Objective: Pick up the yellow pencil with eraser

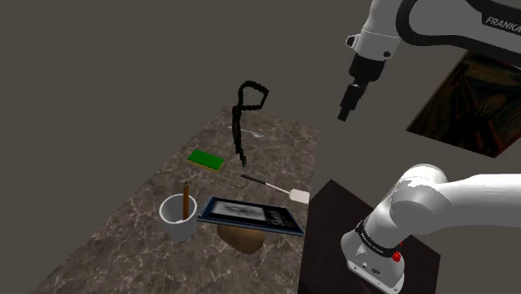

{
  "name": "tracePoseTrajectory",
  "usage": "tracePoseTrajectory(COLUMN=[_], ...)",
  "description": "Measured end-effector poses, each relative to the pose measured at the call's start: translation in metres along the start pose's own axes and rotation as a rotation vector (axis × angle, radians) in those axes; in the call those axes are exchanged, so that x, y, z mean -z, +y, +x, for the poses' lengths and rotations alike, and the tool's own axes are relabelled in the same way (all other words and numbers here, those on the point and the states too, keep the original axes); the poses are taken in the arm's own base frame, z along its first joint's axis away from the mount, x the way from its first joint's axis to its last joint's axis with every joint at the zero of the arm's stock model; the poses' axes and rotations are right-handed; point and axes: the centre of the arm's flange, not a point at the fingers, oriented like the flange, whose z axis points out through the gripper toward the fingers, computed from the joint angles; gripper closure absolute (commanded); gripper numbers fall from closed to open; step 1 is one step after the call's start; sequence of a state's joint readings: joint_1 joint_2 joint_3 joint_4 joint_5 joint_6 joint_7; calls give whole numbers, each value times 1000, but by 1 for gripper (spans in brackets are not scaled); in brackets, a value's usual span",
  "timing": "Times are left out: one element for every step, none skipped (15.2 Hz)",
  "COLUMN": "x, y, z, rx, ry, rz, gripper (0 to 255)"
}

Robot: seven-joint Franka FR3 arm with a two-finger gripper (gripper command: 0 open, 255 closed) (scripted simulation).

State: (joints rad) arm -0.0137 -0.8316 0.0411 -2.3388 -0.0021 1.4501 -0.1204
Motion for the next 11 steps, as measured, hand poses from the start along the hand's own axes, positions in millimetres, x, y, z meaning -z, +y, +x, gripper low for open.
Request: tracePoseTrajectory(x=[0, -1, -7, -12, -18, -23, -27, -33, -38, -47, -52], y=[0, -1, -4, -8, -11, -14, -19, -25, -30, -36, -41], z=[0, 4, 11, 22, 30, 39, 49, 60, 72, 80, 90], rx=[0, 15, 38, 64, 93, 123, 154, 184, 215, 246, 277], ry=[0, 2, 4, 9, 13, 18, 24, 28, 33, 38, 43], rz=[0, 3, 9, 15, 21, 28, 35, 42, 49, 56, 63], gripper=[0, 0, 0, 0, 0, 0, 0, 0, 0, 0, 0])
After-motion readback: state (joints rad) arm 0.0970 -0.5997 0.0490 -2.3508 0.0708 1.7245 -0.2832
